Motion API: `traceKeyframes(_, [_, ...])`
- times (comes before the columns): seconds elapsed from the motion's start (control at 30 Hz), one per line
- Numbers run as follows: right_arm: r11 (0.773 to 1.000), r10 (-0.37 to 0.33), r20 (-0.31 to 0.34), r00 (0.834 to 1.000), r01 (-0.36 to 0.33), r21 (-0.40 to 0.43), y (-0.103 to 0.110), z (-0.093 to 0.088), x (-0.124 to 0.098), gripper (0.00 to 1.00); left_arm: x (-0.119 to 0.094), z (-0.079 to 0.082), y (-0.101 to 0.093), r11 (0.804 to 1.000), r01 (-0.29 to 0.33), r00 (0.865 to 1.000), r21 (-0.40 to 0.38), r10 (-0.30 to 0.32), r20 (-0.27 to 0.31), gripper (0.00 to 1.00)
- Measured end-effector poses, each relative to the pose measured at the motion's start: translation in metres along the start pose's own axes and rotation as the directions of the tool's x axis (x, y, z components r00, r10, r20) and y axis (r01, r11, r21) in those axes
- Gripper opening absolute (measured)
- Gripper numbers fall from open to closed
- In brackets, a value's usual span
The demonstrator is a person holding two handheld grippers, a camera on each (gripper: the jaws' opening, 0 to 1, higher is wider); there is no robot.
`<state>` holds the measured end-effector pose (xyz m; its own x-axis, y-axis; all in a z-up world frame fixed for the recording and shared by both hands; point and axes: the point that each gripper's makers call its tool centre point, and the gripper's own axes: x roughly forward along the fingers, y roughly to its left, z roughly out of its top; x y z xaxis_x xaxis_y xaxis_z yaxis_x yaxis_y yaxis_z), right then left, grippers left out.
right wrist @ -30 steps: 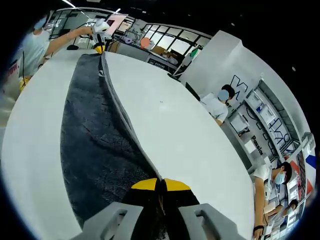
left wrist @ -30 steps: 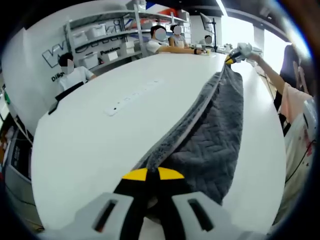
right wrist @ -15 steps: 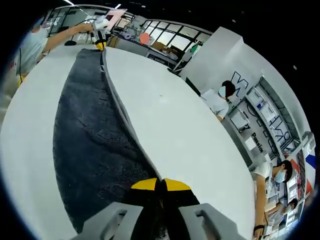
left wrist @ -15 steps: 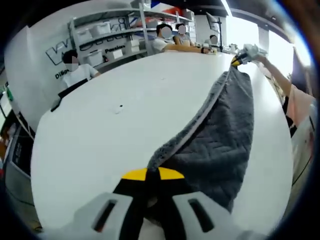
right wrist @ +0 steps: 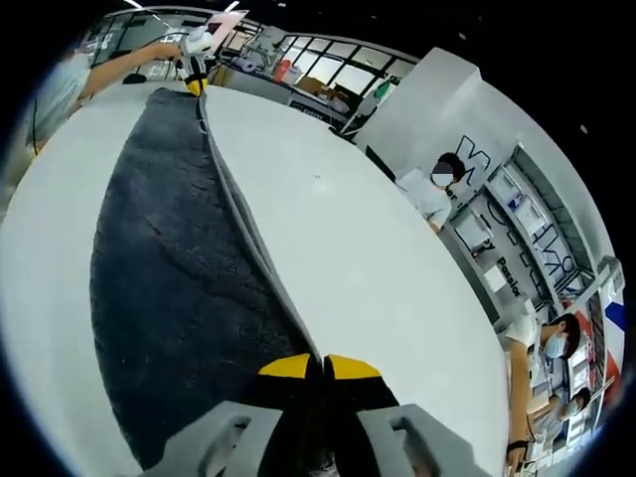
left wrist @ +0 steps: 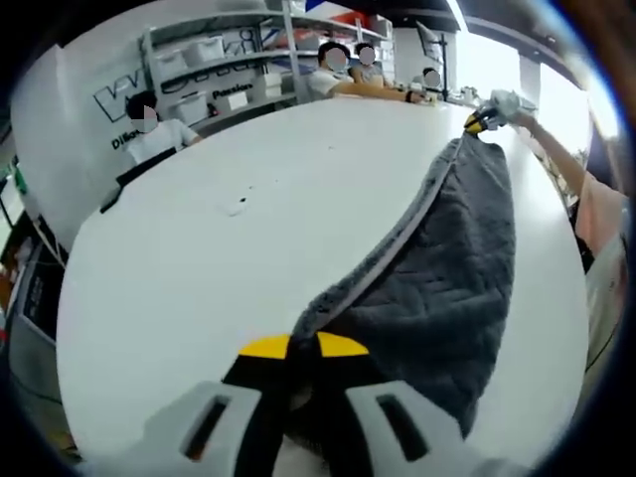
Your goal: Fold the towel on the table until its edges align and the towel forms a compact rectangular stack.
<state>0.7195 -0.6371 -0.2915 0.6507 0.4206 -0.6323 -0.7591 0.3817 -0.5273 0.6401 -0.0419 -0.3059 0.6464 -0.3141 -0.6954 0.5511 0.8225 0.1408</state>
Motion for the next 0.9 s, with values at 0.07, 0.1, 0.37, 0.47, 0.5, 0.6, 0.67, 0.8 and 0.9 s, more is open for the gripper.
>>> traceKeyframes(0.07, [1.000,-0.003,-0.008,1.000,0.003,0.001,0.000,-0.002,0.001,0.07,0.002,-0.001,0.000,1.000,-0.003,1.000,0.001,0.003,-0.006,0.11])
traceKeyframes(0.1, [1.000,-0.003,-0.012,1.000,0.003,0.000,0.001,-0.003,0.001,0.08,0.003,-0.002,0.000,1.000,-0.004,1.000,0.002,0.004,-0.009,0.11])
traceKeyframes(0.37, [0.999,-0.036,-0.041,0.999,0.037,0.015,-0.005,-0.013,-0.002,0.09,0.004,-0.001,0.002,1.000,-0.012,1.000,0.001,0.012,-0.002,0.14])
traceKeyframes(0.47, [0.999,-0.028,-0.036,0.999,0.029,0.027,-0.003,-0.014,-0.003,0.13,0.003,0.000,0.004,1.000,-0.018,1.000,0.008,0.018,0.008,0.17])
traceKeyframes(0.5, [0.999,-0.032,-0.038,0.999,0.033,0.028,-0.003,-0.015,-0.003,0.14,0.003,0.001,0.006,1.000,-0.023,1.000,0.003,0.023,0.016,0.18])
traceKeyframes(0.6, [0.999,-0.025,-0.033,0.999,0.026,0.043,-0.001,-0.014,-0.004,0.17,0.001,0.004,0.011,0.999,-0.039,0.999,-0.004,0.040,0.029,0.23])
traceKeyframes(0.67, [0.999,-0.024,-0.030,0.999,0.025,0.047,-0.001,-0.014,-0.004,0.17,0.000,0.005,0.013,0.999,-0.045,0.999,-0.006,0.045,0.030,0.25])
traceKeyframes(0.8, [0.998,-0.023,-0.032,0.999,0.025,0.050,-0.001,-0.013,-0.004,0.20,-0.002,0.005,0.012,0.999,-0.038,0.999,-0.008,0.038,0.036,0.25])
traceKeyframes(0.9, [0.998,-0.024,-0.035,0.999,0.026,0.060,-0.001,-0.012,-0.005,0.24,-0.004,0.004,0.009,1.000,-0.025,0.999,-0.012,0.026,0.042,0.26])
